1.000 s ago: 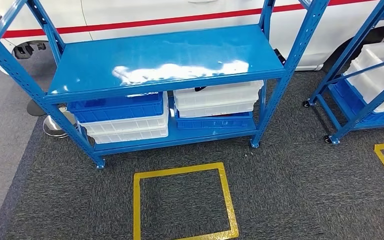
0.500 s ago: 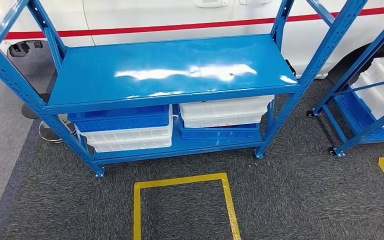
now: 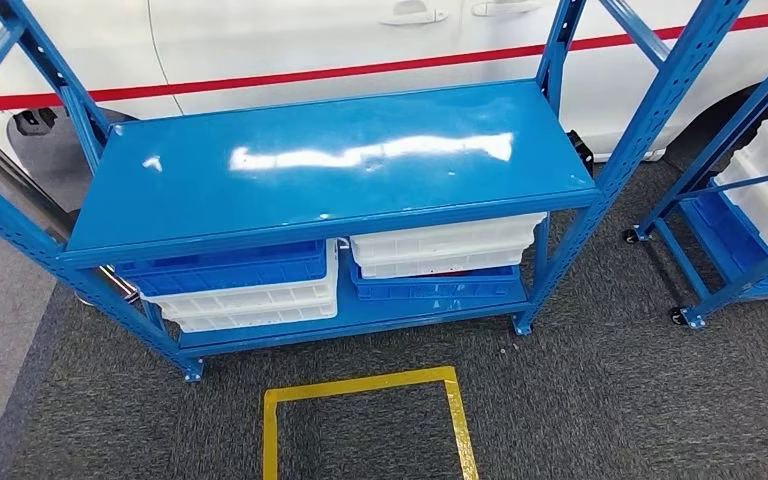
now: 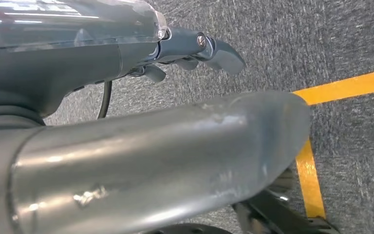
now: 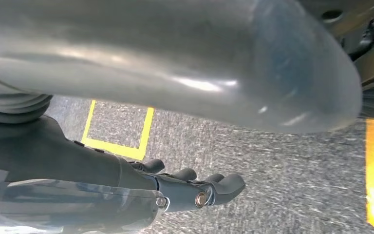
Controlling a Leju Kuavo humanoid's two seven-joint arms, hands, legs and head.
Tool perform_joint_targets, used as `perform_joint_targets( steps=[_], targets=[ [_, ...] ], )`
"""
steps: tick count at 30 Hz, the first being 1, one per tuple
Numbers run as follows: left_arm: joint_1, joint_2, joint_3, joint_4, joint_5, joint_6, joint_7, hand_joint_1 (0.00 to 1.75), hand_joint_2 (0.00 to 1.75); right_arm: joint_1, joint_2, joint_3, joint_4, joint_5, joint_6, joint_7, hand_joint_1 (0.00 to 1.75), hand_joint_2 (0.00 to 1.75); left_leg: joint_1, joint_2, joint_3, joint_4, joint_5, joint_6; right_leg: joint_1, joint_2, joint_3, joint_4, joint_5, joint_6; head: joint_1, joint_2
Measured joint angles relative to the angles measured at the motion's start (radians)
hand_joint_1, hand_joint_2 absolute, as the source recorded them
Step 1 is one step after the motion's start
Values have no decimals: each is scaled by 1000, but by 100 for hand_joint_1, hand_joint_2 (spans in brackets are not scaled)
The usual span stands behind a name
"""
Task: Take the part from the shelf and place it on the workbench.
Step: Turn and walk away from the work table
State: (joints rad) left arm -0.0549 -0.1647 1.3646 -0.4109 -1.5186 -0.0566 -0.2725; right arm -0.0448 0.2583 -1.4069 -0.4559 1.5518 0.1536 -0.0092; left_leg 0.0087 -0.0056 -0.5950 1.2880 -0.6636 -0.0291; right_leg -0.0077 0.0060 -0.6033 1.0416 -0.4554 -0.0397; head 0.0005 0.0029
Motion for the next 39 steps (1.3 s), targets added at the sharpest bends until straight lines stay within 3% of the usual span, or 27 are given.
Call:
perform_joint_targets(
  steps=[1,2,4,6,9,11,14,15,16,17,19,20,21,23,25,27,29,30,31,32,34,35,36,39],
  targets=[
    [1,0,0,0,0,0,0,0,0,0,0,0,0,1,0,0,0,0,1,0,-13,-6,2,0,0,1,10,0,-7,1,0,0],
    [2,0,0,-1,0,1,0,0,0,0,0,0,0,1,-1,0,0,0,1,0,-13,-42,30,1,1,1,20,0,-13,2,0,0],
    [3,0,0,-2,0,5,0,0,0,1,0,0,0,2,-1,0,0,0,0,0,12,-161,129,10,1,2,39,0,-26,7,0,0],
    [3,0,1,-3,-2,7,0,0,0,-1,1,0,0,2,-2,-1,0,0,-5,1,25,-234,175,22,2,3,45,1,-33,16,1,0],
    [7,-1,1,-4,-8,7,-2,0,0,-4,2,0,0,2,-2,-2,0,0,-6,1,27,-249,196,40,4,3,47,1,-39,34,1,0],
    [6,-3,1,-4,-10,7,-3,0,0,-4,2,0,0,2,-4,-2,0,0,0,3,34,-265,207,52,4,1,36,30,-65,44,4,0],
    [4,-4,1,-6,-10,8,-3,0,0,-5,2,0,0,2,-5,-2,0,0,0,5,36,-274,210,62,0,-1,-50,196,-149,53,8,0],
    [4,-4,1,-6,-10,8,-3,0,0,-5,2,0,0,2,-5,-2,0,0,0,5,35,-274,209,62,-2,-1,-75,242,-161,55,8,0],
    [4,-4,1,-6,-10,8,-3,0,0,-4,2,0,0,2,-5,-2,0,0,-1,5,36,-273,208,62,-3,-1,-83,254,-153,56,8,0],
    [4,-4,1,-6,-9,8,-3,0,0,-4,2,0,0,2,-5,-2,0,0,-1,4,37,-272,206,61,-5,-1,-74,230,-127,57,9,0],
    [4,-6,1,-6,-10,7,-3,0,0,-5,2,0,0,2,-5,-2,0,0,-1,3,41,-270,202,56,-6,-2,-10,98,-59,53,9,0],
    [4,-6,1,-6,-9,7,-3,0,0,-5,2,0,0,2,-5,-2,0,0,-3,2,43,-268,199,52,-4,-3,17,39,-37,50,9,0],
    [4,-7,1,-6,-10,7,-3,0,0,-7,2,0,0,2,-5,-2,0,0,-4,2,43,-267,197,46,-2,-3,36,0,-27,46,8,0],
    [2,-7,1,-6,-9,8,-3,0,0,-8,2,0,0,2,-5,-3,0,0,-6,2,44,-268,194,34,2,-1,41,-14,-27,38,7,0],
    [2,-7,1,-8,-9,7,-3,0,0,-9,3,0,0,2,-6,-3,0,87,-4,2,45,-261,187,22,-1,-2,45,-21,-24,26,7,0],
    [2,-7,2,-11,-9,7,-3,0,0,-9,4,0,0,3,-15,-2,0,175,-1,2,19,-197,143,11,-6,-5,48,-28,-20,13,3,0],
    [3,-8,2,-13,-9,5,-3,0,0,-9,3,1,1,7,-39,1,0,175,5,3,-36,-73,79,1,-5,-8,48,-27,-21,6,0,0],
    [4,-10,2,-14,-9,3,-3,0,0,-8,3,3,1,7,-54,3,0,175,9,3,-61,-20,60,-5,-4,-8,48,-26,-21,4,0,0],
    [5,-11,3,-17,-9,2,-3,0,0,-8,3,5,1,5,-67,5,0,131,13,3,-71,3,60,-10,-5,-8,48,-24,-23,3,0,0],
    [6,-12,3,-20,-9,1,-3,0,0,-9,3,6,1,1,-76,6,0,87,17,3,-64,-13,80,-16,-6,-7,48,-22,-24,3,0,0],
    [6,-13,5,-26,-9,-1,-3,0,0,-10,3,6,1,-9,-85,7,0,0,27,3,-6,-137,149,-27,-9,-5,49,-14,-30,8,0,0],
    [6,-16,5,-29,-9,-2,-2,0,0,-11,3,6,1,-11,-88,8,0,0,29,2,23,-200,172,-30,-8,-4,49,-8,-35,13,-1,0],
    [5,-18,5,-31,-9,-2,-1,0,0,-12,2,6,1,-12,-89,9,0,0,29,0,43,-243,184,-26,-7,-4,48,-3,-39,18,-1,0],
    [4,-26,6,-39,-12,12,14,0,0,-14,1,6,2,-12,-91,17,0,0,23,-3,51,-264,184,-10,-2,-1,47,-2,-41,29,2,0]
  ],
)
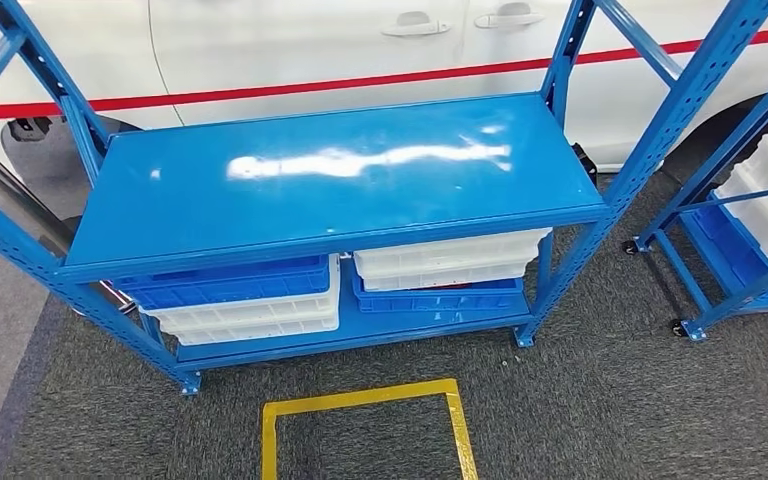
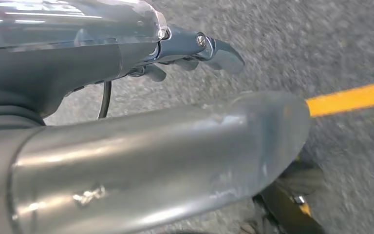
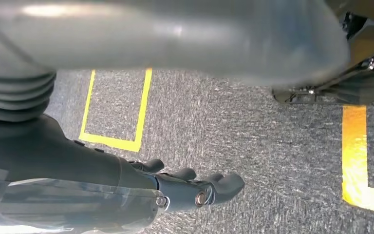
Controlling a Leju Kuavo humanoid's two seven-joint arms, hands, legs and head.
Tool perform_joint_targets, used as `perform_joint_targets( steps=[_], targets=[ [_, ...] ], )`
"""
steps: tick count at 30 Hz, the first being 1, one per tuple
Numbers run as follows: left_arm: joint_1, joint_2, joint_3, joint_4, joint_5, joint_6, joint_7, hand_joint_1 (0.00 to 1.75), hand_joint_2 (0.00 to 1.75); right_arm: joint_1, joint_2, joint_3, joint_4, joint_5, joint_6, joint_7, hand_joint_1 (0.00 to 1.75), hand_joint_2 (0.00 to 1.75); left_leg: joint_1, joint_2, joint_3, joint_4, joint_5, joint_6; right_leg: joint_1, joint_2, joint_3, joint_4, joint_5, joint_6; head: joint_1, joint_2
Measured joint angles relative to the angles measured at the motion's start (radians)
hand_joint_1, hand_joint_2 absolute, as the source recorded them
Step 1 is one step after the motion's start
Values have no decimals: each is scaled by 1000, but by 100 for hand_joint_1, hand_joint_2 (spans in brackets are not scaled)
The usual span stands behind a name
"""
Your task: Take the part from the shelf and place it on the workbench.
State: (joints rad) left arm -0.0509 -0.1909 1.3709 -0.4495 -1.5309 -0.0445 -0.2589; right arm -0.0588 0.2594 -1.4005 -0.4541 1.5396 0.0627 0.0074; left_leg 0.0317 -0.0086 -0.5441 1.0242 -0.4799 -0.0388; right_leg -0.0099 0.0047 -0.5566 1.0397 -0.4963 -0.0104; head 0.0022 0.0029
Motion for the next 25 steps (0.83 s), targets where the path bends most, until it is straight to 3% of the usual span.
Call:
perform_joint_targets(
  steps=[5,8,9,12,25],
  targets=[
    [-2,-4,0,-11,-3,15,11,0,0,-2,0,0,3,0,1,6,0,0,-7,0,0,0,0,6,-4,1,4,-8,4,8,0,0],
    [-2,-6,0,-15,-4,15,11,0,131,-2,0,0,4,0,1,6,0,0,-8,0,0,0,-1,9,-5,1,5,-10,4,10,0,0],
    [-2,-6,0,-15,-4,15,11,0,175,-2,0,0,5,0,1,6,0,44,-8,0,0,0,-1,10,-6,1,5,-10,4,11,0,0],
    [-3,-7,0,-16,-6,15,14,0,175,-2,0,0,7,1,1,6,0,175,-9,0,1,0,-2,11,-6,1,6,-10,4,13,0,0],
    [15,-1,-161,-16,191,18,50,0,175,17,-24,177,8,-183,-4,6,0,175,-8,0,1,0,-2,11,-6,1,6,-10,3,13,0,0]
  ],
)
